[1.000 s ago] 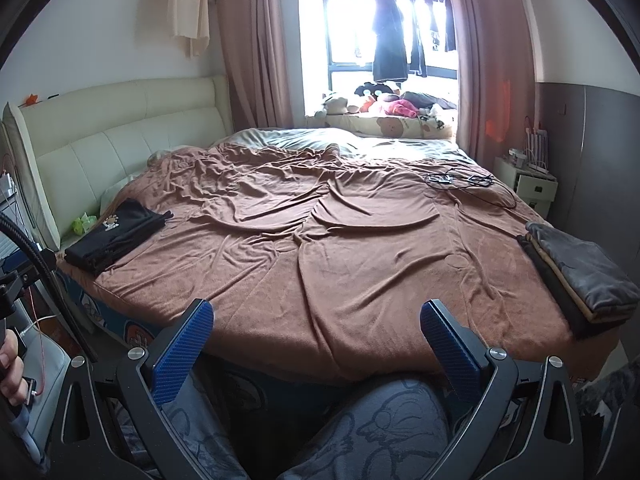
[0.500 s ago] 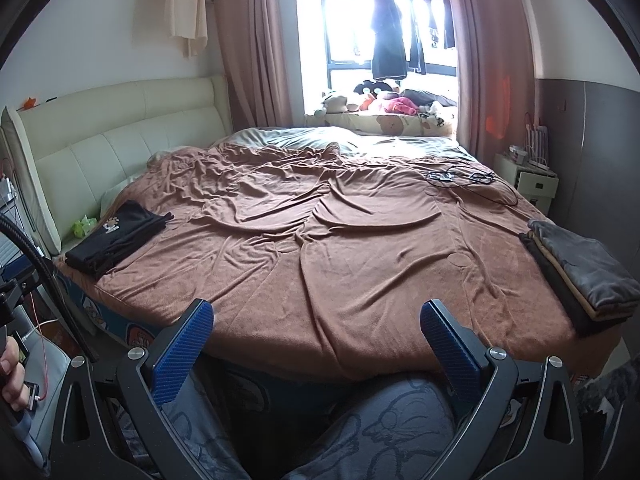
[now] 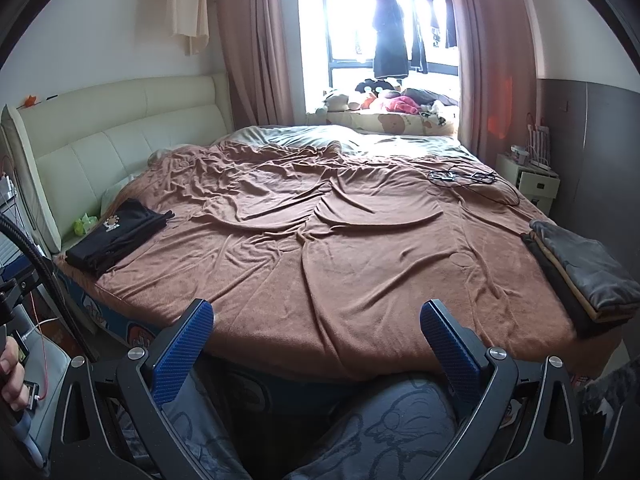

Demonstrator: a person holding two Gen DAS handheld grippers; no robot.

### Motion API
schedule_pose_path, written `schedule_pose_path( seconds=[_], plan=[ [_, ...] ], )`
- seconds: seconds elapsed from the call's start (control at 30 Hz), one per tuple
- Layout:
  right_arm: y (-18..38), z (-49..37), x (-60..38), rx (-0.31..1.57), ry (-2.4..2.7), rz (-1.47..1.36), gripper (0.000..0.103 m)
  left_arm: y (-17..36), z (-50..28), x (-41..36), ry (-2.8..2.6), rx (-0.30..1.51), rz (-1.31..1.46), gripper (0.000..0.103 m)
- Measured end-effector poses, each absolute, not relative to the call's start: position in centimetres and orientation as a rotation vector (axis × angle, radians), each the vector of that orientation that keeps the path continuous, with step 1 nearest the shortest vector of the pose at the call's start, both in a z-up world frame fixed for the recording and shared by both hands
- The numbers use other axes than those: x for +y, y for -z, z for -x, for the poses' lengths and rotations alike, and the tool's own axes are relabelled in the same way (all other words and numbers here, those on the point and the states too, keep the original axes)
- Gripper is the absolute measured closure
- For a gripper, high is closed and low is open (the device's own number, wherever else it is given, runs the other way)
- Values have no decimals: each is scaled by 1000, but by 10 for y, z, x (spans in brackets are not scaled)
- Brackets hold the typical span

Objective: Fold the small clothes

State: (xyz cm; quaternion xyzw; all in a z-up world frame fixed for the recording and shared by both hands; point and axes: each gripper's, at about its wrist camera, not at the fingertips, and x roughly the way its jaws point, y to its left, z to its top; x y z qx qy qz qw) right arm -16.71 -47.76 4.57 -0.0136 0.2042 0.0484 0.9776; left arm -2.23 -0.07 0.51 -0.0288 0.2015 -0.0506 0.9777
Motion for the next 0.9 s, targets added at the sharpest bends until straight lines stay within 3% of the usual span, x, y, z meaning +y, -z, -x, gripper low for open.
schedule_pose_path(
  seconds=[0.9],
  plan=[
    [-44, 161, -478, 426, -89, 17, 0, -4, 23, 2, 91, 392, 66, 0]
  ],
)
